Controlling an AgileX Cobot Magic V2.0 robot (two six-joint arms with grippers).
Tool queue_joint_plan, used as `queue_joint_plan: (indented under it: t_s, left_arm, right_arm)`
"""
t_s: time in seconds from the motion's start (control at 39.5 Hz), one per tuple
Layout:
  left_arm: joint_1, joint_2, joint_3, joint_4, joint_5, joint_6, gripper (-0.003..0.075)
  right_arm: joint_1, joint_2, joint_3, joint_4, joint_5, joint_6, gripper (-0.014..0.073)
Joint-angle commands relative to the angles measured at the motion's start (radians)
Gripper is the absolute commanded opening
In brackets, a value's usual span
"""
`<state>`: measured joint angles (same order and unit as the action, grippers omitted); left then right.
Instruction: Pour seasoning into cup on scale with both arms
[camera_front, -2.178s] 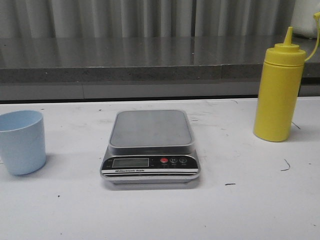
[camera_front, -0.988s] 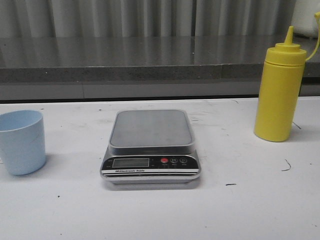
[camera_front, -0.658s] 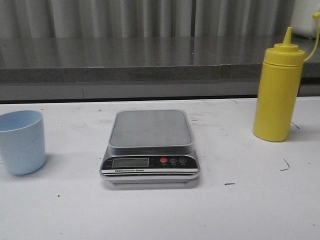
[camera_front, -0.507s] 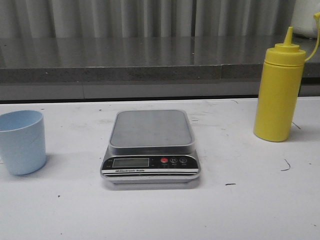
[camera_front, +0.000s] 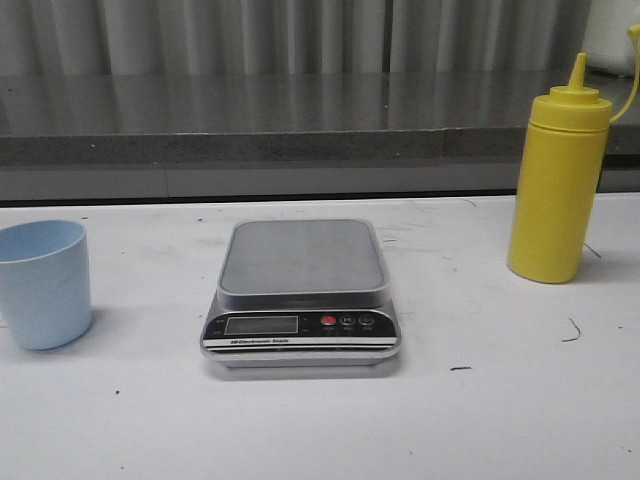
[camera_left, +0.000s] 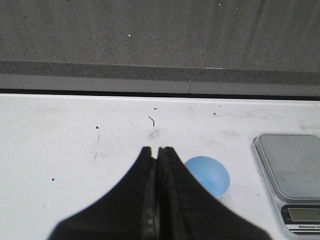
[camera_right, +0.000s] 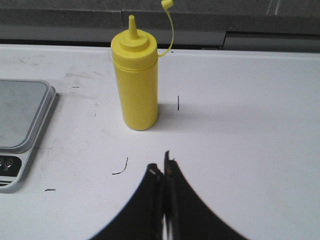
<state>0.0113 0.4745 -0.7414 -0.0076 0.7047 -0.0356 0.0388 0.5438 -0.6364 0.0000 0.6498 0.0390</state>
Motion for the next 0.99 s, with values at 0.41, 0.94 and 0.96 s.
queue_joint_plan:
  t_s: [0.41, 0.94, 0.96]
  left_arm:
    - [-0.006, 0.027, -0.031, -0.011, -0.051, -0.002, 0.0261]
    - [-0.032, 0.266, -0.132, -0.079, 0.135, 0.048, 0.0529]
    - [-0.039, 0.286, -0.142, -0.079, 0.144, 0.048, 0.0529]
  right_arm:
    - [0.001, 0.036, -0.027, -0.016, -0.043, -0.02, 0.0327]
    - [0.001, 0.036, -0.027, -0.016, -0.041, -0.02, 0.0487]
    - [0.001, 0.036, -0.027, -0.016, -0.041, -0.02, 0.0487]
